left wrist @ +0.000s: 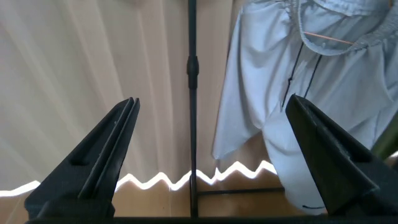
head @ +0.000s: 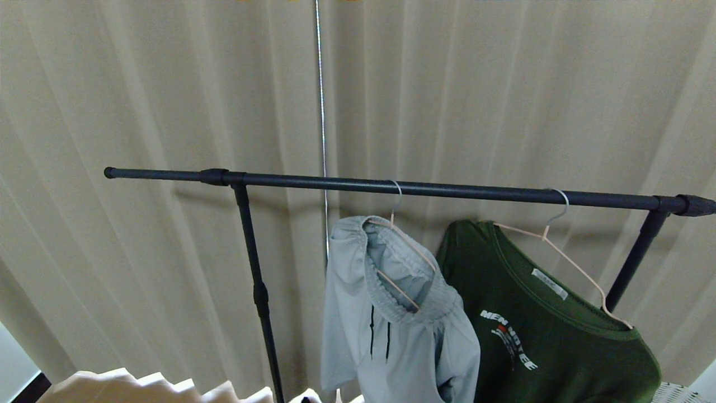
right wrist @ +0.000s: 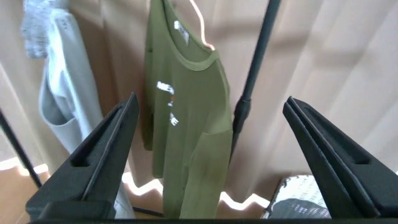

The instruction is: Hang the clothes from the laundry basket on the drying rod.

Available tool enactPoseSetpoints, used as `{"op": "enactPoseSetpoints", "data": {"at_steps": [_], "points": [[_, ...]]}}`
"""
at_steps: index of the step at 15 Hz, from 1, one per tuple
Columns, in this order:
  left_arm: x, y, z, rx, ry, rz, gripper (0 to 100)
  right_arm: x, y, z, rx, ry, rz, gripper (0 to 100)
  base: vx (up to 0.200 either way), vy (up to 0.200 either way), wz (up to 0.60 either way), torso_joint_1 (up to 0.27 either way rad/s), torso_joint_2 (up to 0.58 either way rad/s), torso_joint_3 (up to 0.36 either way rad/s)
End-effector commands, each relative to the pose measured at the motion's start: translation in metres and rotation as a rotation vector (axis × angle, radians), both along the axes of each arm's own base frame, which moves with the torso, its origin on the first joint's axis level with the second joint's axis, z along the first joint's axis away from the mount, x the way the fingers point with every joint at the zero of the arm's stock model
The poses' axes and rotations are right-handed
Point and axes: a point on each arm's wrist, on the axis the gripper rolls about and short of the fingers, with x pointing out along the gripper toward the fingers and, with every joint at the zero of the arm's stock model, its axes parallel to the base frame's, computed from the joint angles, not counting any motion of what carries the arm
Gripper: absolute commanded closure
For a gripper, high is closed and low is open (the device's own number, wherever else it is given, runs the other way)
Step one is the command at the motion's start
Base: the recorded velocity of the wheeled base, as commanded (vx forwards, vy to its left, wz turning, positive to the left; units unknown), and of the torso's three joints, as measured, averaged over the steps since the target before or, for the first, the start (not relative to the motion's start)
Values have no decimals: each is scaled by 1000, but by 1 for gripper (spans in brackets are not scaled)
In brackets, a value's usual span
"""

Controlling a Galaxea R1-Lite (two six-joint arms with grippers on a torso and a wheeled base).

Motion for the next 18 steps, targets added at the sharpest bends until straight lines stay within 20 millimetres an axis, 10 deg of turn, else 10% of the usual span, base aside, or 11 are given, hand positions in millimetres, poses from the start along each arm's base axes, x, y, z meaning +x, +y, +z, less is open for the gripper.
{"op": "enactPoseSetpoints", "data": {"at_steps": [1, 18], "points": [[0, 0, 0, -1, -1, 1, 0, 0, 0, 0, 13, -3, 20, 0, 0, 0, 0, 0, 0, 0], [4, 5, -6, -57, -12, 208, 0, 0, 1, 0, 43, -2, 32, 0, 0, 0, 0, 0, 0, 0]]}}
